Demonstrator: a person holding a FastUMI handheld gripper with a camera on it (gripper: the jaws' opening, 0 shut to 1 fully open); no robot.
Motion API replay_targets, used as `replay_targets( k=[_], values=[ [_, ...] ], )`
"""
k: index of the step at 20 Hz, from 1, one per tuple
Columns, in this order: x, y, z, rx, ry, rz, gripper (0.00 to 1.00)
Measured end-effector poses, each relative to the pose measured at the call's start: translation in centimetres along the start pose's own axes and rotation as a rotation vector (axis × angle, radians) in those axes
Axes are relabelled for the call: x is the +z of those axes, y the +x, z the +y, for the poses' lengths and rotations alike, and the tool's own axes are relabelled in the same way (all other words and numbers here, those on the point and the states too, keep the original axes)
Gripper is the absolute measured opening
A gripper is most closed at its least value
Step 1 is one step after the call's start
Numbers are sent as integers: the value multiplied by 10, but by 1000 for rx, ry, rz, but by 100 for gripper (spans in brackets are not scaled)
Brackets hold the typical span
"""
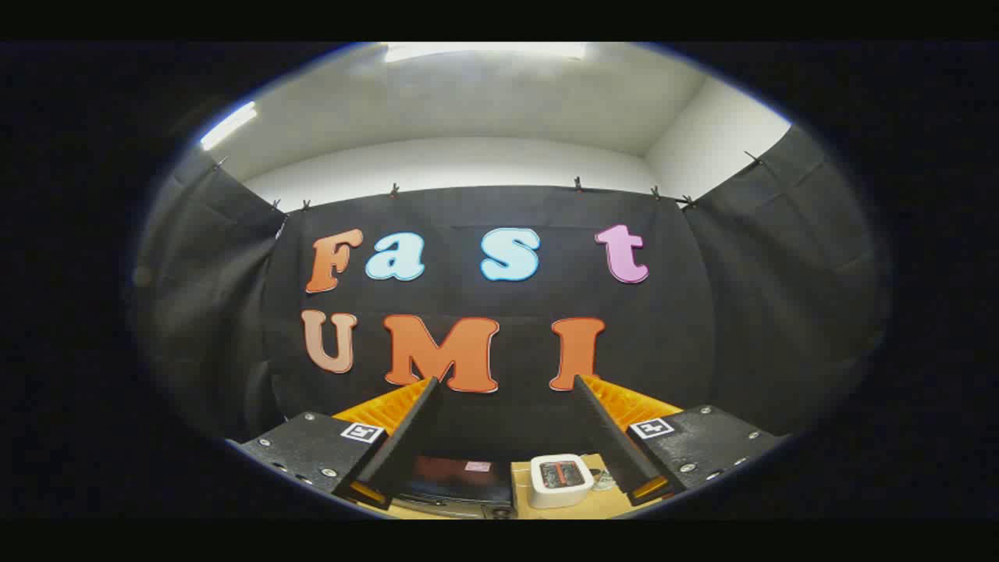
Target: Open the toaster oven, put the food inside, and close the toaster oven door.
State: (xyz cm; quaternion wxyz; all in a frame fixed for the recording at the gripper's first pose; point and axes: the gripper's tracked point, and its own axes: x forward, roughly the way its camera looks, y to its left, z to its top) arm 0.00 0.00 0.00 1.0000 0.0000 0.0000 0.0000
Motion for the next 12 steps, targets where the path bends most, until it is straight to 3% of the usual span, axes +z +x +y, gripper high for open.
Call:
replay_targets(
  k=[12],
  values=[
    [-3,-4,-14,-27,-5,5,98]
  ],
)
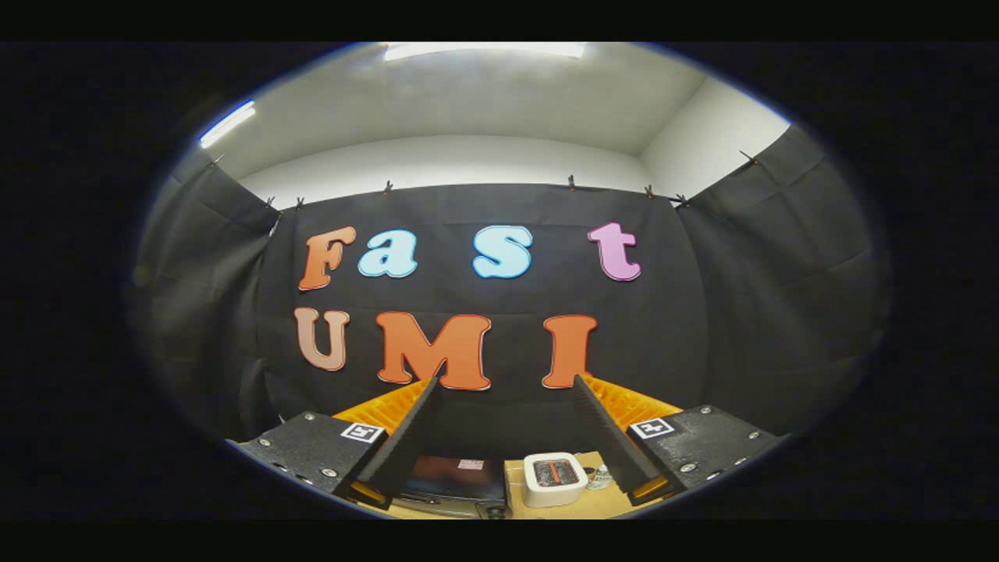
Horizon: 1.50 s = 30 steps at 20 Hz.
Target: Open the toaster oven, put the food inside, and close the toaster oven door.
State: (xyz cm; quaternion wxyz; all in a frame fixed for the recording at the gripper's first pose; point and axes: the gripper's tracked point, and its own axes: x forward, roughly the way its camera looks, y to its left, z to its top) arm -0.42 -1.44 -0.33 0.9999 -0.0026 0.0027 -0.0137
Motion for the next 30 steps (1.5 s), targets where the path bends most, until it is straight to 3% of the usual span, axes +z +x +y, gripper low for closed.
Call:
replay_targets(
  k=[5,9,16,24,30],
  values=[
    [16,-9,-15,-2,28,-31,98],
    [0,-6,-11,-17,44,-15,98],
    [-119,-6,47,46,97,216,99],
    [-260,-13,118,105,41,502,99],
    [-327,-5,155,113,4,613,99]
  ],
)
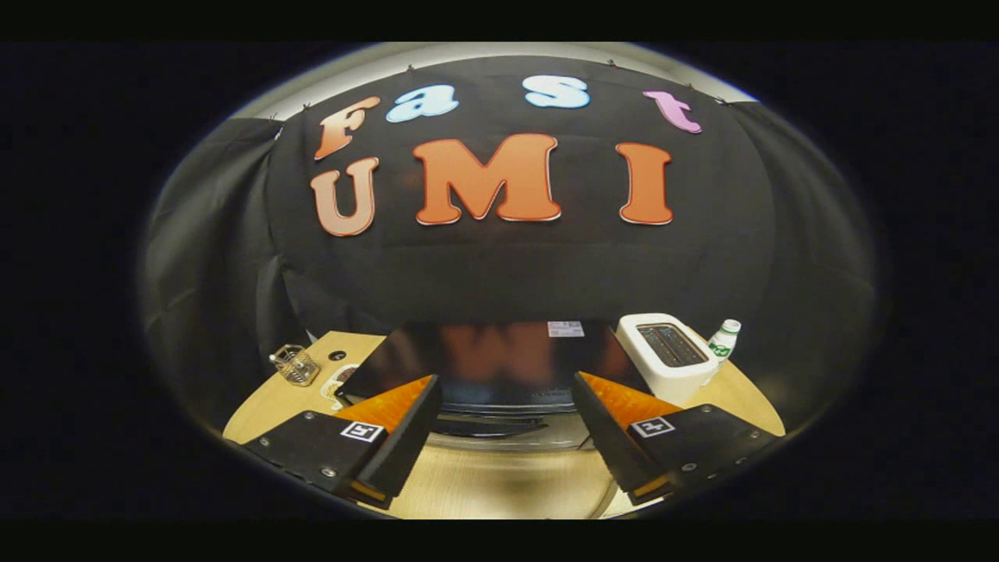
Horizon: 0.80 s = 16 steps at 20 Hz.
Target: Open the toaster oven, put the food inside, and close the toaster oven door.
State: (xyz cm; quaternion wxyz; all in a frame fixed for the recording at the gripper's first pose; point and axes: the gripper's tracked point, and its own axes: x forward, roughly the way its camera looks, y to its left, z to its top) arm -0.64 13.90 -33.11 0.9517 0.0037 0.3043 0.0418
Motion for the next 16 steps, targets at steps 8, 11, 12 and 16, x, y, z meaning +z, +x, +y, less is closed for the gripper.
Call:
replay_targets(
  k=[8,11,12,16],
  values=[
    [-43,34,26,-2,-8,86,99],
    [-44,36,25,-22,-12,86,99],
    [-45,35,26,-29,-25,85,97],
    [-53,24,32,-10,-47,-18,93]
  ],
)
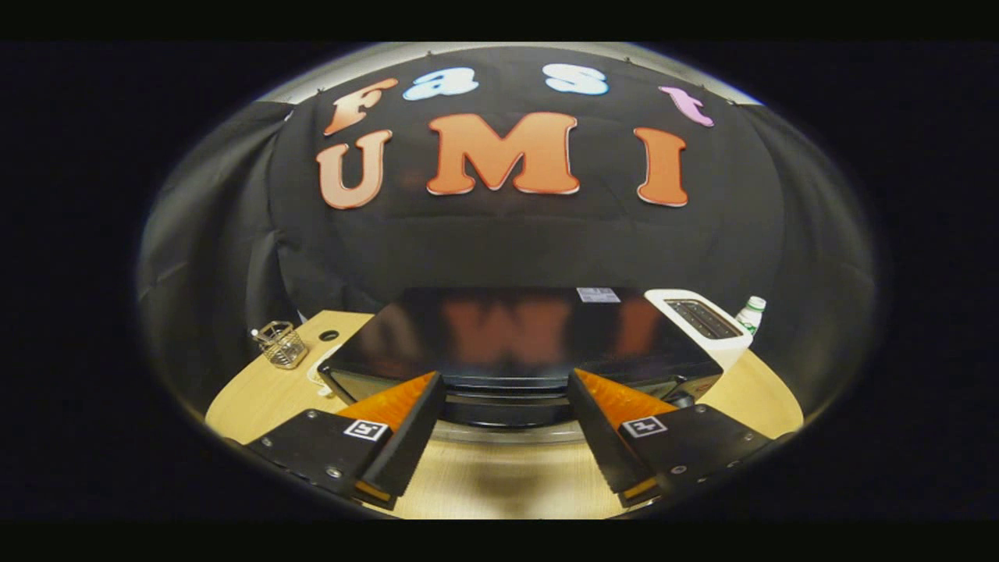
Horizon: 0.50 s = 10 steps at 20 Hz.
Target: Open the toaster oven, put the food inside, and close the toaster oven door.
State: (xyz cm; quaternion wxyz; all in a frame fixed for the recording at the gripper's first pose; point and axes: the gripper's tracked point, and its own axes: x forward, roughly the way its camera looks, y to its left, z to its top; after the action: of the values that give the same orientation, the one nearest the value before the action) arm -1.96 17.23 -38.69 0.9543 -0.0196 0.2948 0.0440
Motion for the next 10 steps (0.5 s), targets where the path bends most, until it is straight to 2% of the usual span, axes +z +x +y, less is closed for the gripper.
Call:
replay_targets(
  k=[3,10],
  values=[
    [-16,-24,6,25,-13,-4,85],
    [-70,-68,16,188,-73,135,84]
  ],
)
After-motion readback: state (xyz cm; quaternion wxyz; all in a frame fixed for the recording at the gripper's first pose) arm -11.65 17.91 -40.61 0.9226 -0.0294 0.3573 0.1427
